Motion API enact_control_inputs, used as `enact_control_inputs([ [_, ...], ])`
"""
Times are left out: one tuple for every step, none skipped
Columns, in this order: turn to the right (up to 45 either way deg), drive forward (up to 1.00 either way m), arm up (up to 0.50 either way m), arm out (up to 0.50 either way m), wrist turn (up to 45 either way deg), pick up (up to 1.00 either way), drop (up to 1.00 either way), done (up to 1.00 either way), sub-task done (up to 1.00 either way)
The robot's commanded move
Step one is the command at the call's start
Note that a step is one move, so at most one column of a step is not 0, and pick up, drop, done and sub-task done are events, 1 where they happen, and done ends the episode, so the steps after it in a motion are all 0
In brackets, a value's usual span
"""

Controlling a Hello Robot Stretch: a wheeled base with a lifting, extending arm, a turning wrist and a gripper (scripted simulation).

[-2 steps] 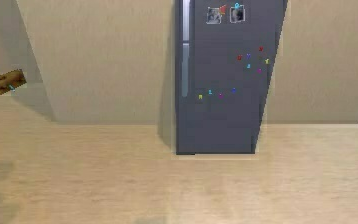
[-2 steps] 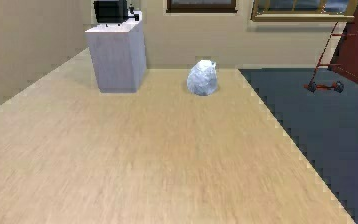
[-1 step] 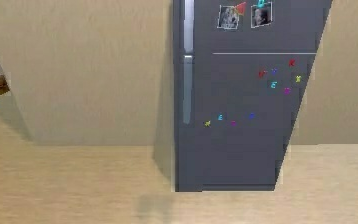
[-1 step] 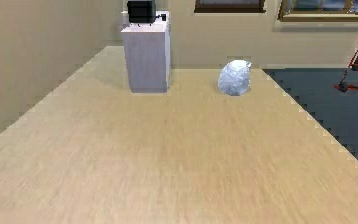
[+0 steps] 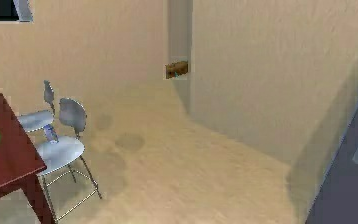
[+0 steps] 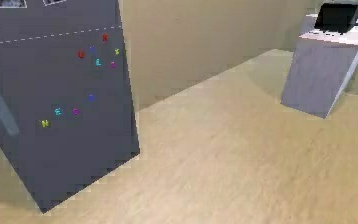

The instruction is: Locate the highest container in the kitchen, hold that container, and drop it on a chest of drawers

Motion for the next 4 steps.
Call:
enact_control_inputs([
  [0.0,1.0,0.0,0.0,0.0,0.0,0.0,0.0,0.0],
  [0.0,0.4,0.0,0.0,0.0,0.0,0.0,0.0,0.0],
  [-21.0,0.0,0.0,0.0,0.0,0.0,0.0,0.0,0.0],
  [0.0,1.0,0.0,0.0,0.0,0.0,0.0,0.0,0.0],
])
